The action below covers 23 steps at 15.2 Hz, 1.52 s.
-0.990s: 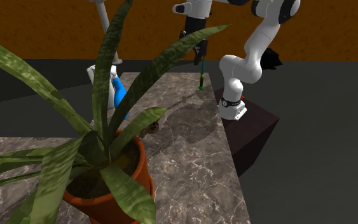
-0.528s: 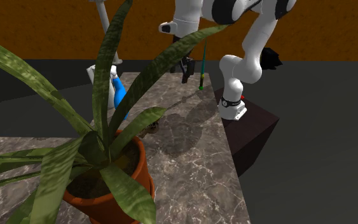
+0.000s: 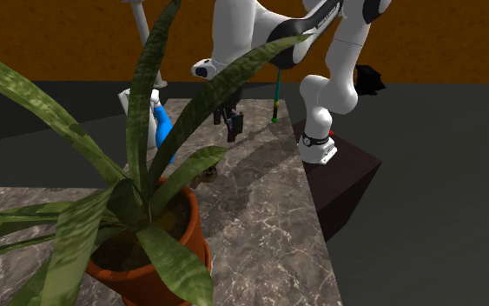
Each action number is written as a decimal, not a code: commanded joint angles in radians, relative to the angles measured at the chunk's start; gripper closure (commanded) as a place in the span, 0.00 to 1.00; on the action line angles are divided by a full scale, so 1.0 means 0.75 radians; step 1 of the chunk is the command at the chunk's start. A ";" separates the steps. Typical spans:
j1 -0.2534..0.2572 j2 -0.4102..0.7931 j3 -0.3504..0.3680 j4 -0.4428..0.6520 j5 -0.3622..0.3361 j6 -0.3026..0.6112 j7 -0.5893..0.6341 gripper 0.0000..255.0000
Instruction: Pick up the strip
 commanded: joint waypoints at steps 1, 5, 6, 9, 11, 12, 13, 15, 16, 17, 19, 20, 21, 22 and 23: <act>-0.001 0.117 0.016 0.066 -0.024 0.040 0.043 0.00; 0.002 0.329 0.034 0.211 -0.079 0.084 0.121 0.00; 0.005 0.382 0.036 0.251 -0.093 0.090 0.140 0.00; 0.009 0.446 0.036 0.271 -0.112 0.128 0.164 0.00; 0.009 0.459 0.035 0.249 -0.117 0.161 0.171 0.00; 0.009 0.465 0.034 0.239 -0.120 0.177 0.174 0.00; 0.009 0.472 0.034 0.229 -0.123 0.193 0.177 0.00; 0.009 0.483 0.033 0.214 -0.127 0.219 0.183 0.00; 0.009 0.483 0.033 0.214 -0.127 0.219 0.183 0.00; 0.009 0.483 0.033 0.214 -0.127 0.219 0.183 0.00; 0.009 0.481 0.033 0.212 -0.127 0.220 0.183 1.00; 0.009 0.481 0.033 0.212 -0.127 0.220 0.183 1.00; 0.009 0.482 0.033 0.213 -0.127 0.219 0.183 1.00; 0.009 0.481 0.033 0.213 -0.127 0.219 0.183 1.00; 0.009 0.482 0.033 0.213 -0.127 0.219 0.183 1.00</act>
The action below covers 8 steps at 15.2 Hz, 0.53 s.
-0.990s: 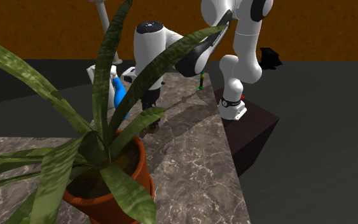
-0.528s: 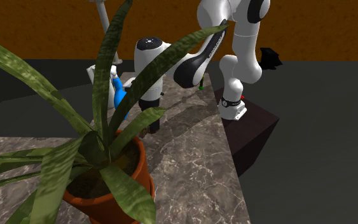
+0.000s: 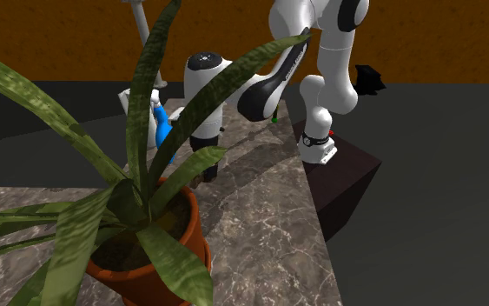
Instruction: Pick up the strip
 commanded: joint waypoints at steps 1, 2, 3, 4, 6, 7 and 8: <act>0.000 0.001 0.000 -0.001 0.000 0.000 0.000 1.00; 0.000 0.001 0.000 -0.001 0.000 0.001 0.000 1.00; 0.000 0.000 0.000 -0.002 0.000 0.001 0.000 1.00; 0.000 0.003 0.000 0.001 0.000 0.000 0.000 1.00; 0.000 -0.012 0.001 0.020 0.005 -0.032 -0.007 1.00; 0.000 -0.018 0.001 0.030 0.008 -0.048 -0.010 1.00; 0.000 -0.024 0.001 0.040 0.011 -0.065 -0.014 1.00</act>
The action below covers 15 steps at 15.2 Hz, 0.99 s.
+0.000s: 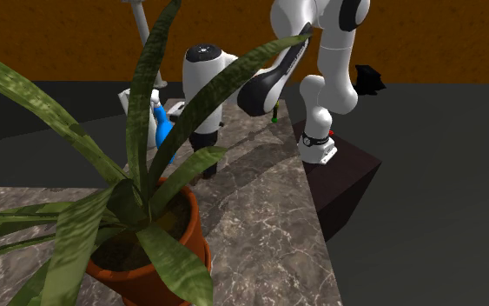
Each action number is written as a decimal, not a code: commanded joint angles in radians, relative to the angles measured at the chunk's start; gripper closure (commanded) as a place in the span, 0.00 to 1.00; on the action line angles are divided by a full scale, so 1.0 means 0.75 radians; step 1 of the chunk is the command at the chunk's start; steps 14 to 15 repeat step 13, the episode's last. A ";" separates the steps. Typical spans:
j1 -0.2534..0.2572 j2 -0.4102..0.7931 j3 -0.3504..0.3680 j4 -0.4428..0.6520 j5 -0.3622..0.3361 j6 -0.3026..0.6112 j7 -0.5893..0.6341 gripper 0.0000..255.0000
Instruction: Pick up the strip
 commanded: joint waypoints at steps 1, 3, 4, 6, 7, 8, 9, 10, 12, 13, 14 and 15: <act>-0.001 -0.013 0.000 0.020 0.005 -0.032 -0.008 1.00; -0.001 -0.024 0.001 0.042 0.010 -0.065 -0.015 1.00; -0.001 -0.029 0.001 0.053 0.012 -0.081 -0.018 1.00; -0.001 -0.039 0.002 0.077 0.016 -0.115 -0.024 1.00; 0.000 -0.044 0.002 0.090 0.018 -0.131 -0.027 1.00; 0.000 -0.048 0.002 0.103 0.020 -0.148 -0.030 1.00; 0.000 -0.052 0.003 0.116 0.022 -0.165 -0.032 1.00; 0.000 -0.056 0.003 0.129 0.024 -0.182 -0.035 1.00; 0.000 -0.060 0.003 0.145 0.026 -0.201 -0.038 1.00; 0.000 -0.060 0.003 0.145 0.026 -0.201 -0.038 1.00; 0.000 -0.060 0.003 0.145 0.026 -0.201 -0.038 1.00; 0.000 -0.060 0.003 0.145 0.026 -0.201 -0.038 1.00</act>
